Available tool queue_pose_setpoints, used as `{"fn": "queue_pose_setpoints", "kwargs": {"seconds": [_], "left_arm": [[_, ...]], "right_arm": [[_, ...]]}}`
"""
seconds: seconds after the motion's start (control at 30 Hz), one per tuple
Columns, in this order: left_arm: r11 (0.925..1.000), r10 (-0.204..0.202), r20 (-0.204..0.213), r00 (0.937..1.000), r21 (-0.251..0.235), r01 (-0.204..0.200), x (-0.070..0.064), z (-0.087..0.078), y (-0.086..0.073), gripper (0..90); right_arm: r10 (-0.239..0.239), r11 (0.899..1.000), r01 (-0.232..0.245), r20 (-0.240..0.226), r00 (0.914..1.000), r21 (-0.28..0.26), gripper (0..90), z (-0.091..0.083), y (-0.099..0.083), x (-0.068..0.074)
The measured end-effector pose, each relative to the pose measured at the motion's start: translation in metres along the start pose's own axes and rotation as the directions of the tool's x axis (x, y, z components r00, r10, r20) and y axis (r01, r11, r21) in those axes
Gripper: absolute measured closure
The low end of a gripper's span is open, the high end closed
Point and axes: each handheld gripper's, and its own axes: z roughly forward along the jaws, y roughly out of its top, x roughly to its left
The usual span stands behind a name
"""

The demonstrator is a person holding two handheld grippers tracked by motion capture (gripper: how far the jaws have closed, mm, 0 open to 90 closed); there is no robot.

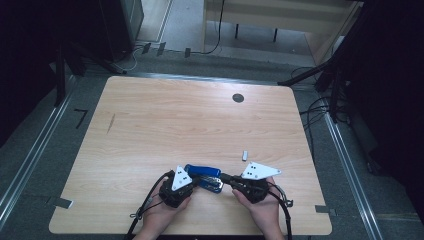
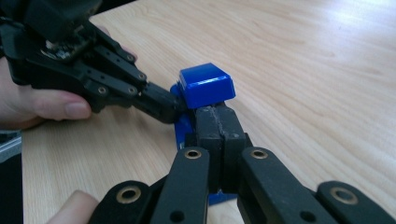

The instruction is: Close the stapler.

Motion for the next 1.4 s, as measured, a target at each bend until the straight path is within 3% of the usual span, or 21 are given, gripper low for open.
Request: {"fn": "queue_pose_setpoints", "kwargs": {"seconds": [0.3, 1.4], "left_arm": [[1.0, -0.006, 0.002, 1.0, -0.002, 0.006, 0.0, 0.0, 0.0, 90.0], [1.0, 0.001, -0.012, 0.9999, 0.0, -0.001, -0.001, 0.0, 0.0, 90.0]], "right_arm": [[-0.016, 0.999, 0.017, 0.014, 0.9998, -0.037, 90.0, 0.002, 0.014, 0.006], [-0.047, 0.997, 0.047, 0.005, 0.9989, -0.066, 90.0, 0.013, 0.041, 0.016]]}}
